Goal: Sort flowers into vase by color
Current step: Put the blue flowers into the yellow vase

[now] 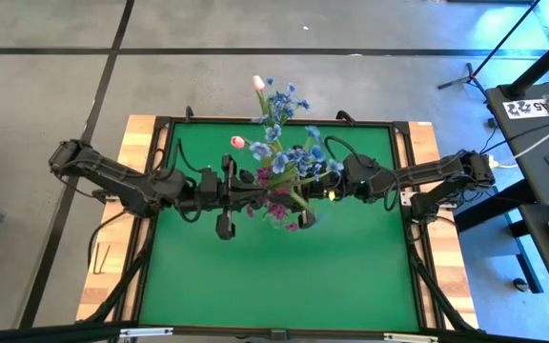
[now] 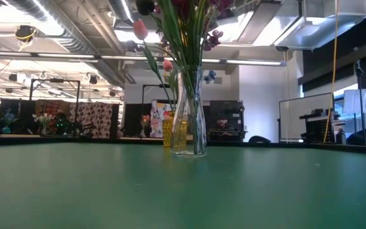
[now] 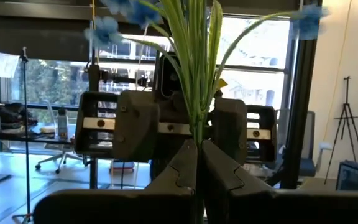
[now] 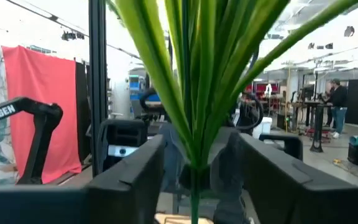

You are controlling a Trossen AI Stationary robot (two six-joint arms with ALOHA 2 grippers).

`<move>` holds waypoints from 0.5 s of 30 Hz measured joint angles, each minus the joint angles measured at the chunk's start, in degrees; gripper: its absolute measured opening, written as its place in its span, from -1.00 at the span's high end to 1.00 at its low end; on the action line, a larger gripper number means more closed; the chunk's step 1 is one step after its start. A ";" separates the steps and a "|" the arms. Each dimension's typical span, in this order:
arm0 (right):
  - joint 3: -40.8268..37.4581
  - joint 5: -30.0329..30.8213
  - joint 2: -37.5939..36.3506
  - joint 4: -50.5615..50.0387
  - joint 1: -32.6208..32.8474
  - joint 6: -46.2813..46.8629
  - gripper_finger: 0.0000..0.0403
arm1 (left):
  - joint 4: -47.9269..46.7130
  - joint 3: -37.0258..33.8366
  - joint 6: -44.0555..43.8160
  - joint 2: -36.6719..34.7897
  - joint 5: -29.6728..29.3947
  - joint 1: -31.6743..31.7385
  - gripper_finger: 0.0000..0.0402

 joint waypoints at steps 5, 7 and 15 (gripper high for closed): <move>0.00 0.28 -0.01 -0.66 0.00 0.00 0.27 | 0.25 0.00 -0.01 0.02 0.01 -0.02 1.00; 0.00 0.44 -0.02 -0.66 0.00 -0.01 0.39 | 0.18 0.00 -0.01 0.02 0.01 -0.01 1.00; 0.00 0.40 -0.09 -1.46 0.02 -0.18 0.89 | -0.66 0.00 -0.08 -0.02 -0.12 -0.09 0.96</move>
